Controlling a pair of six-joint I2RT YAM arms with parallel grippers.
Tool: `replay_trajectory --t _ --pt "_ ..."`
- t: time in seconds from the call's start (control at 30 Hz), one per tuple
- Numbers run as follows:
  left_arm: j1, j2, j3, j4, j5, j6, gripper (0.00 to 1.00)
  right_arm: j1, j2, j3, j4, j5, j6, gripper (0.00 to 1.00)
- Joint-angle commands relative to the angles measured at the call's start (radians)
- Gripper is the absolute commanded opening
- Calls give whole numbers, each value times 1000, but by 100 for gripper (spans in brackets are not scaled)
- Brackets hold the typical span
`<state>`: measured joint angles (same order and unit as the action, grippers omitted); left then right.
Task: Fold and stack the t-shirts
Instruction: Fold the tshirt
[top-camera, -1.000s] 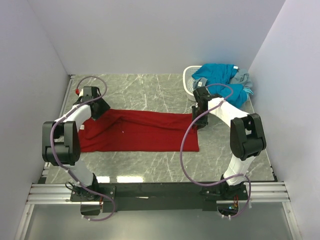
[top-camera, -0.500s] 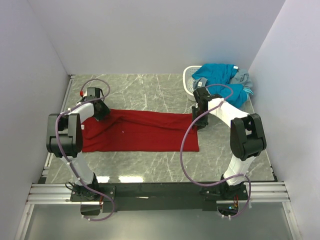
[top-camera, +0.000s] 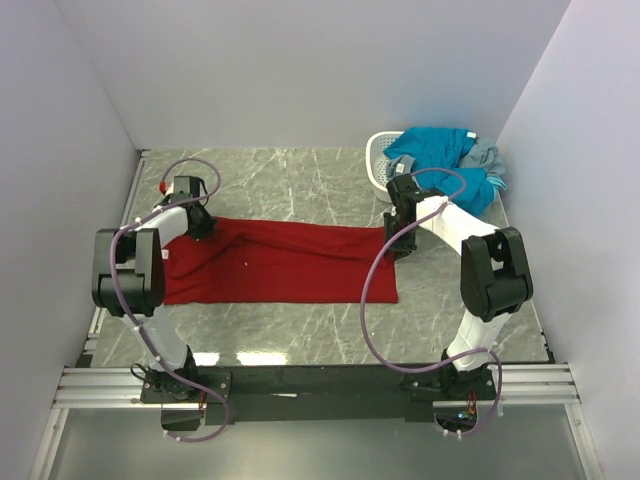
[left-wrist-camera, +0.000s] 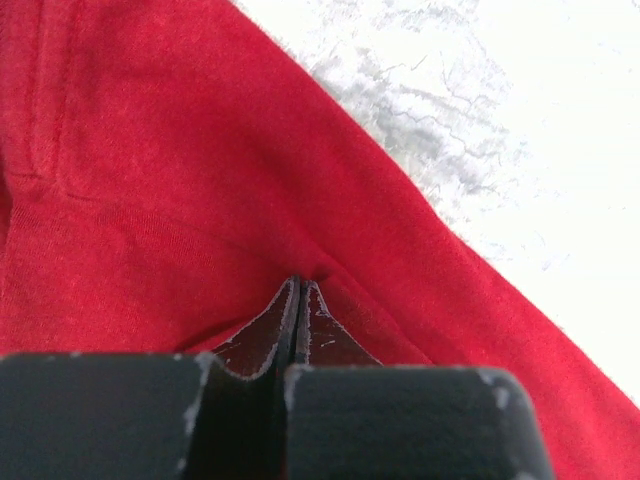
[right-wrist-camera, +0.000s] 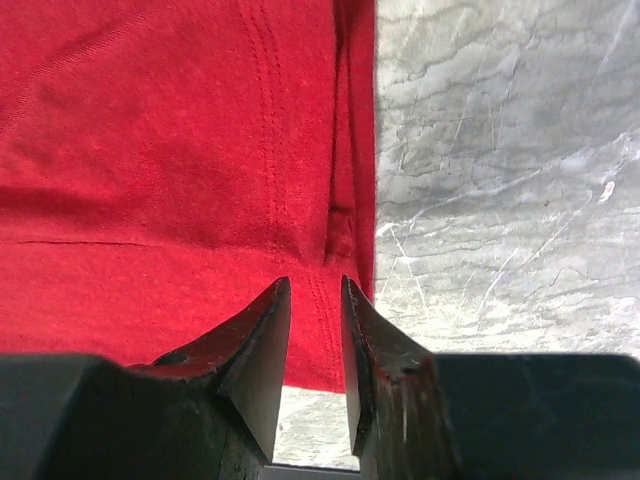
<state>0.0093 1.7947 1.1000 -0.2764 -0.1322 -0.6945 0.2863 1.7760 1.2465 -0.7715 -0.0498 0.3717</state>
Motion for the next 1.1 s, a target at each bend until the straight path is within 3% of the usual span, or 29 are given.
replay_trajectory --t 0.0,0.43,0.77,1.07 --pt "-5 -80 -17 17 -7 0 0 1 0 54 -3 -5 -11 34" --pt "-3 -342 -219 69 42 -11 0 5 6 34 12 -25 -14 34" --pt "-32 -475 -345 80 117 12 0 24 7 21 20 -28 -16 34" --pt "-57 -551 -430 23 125 -75 0 48 10 8 26 -33 -13 34"
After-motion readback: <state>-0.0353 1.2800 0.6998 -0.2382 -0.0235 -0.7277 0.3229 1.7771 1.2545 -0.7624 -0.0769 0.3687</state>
